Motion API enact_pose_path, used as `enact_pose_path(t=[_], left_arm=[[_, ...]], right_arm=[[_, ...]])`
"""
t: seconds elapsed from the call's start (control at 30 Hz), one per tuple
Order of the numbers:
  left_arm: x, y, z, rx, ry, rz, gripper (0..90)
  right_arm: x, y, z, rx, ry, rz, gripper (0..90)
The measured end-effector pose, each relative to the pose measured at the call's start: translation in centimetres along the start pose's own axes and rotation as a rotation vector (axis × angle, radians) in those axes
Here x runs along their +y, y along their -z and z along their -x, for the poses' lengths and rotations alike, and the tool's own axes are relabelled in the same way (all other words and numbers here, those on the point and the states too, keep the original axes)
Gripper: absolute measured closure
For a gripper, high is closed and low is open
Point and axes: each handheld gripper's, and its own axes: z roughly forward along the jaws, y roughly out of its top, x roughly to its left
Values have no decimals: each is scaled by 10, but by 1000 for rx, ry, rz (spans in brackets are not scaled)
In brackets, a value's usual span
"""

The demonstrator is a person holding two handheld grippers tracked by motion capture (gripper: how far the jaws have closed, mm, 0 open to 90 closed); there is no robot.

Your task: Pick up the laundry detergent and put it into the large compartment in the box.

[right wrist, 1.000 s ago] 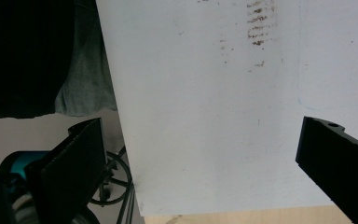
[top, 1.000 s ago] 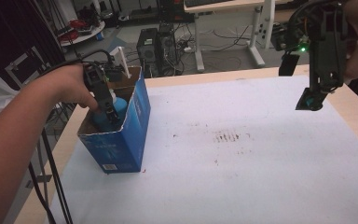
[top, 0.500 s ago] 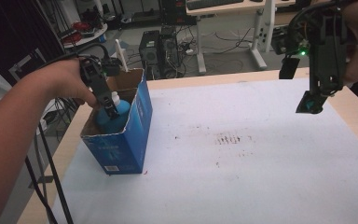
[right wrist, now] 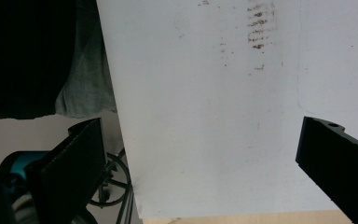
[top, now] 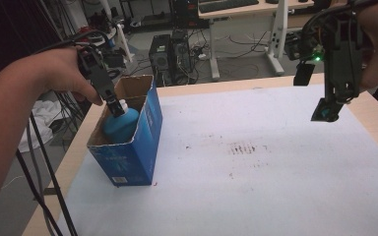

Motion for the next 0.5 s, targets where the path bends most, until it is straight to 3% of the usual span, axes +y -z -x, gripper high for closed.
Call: enact_pose_path(t=[0.2, 0.5], left_arm=[[9, 14, 18, 15, -82, -18, 60], [37, 23, 55, -3, -263, -26, 17]], right_arm=[[0, -1, 1, 4, 3, 3, 9], [-1, -2, 2, 12, -4, -1, 9]])
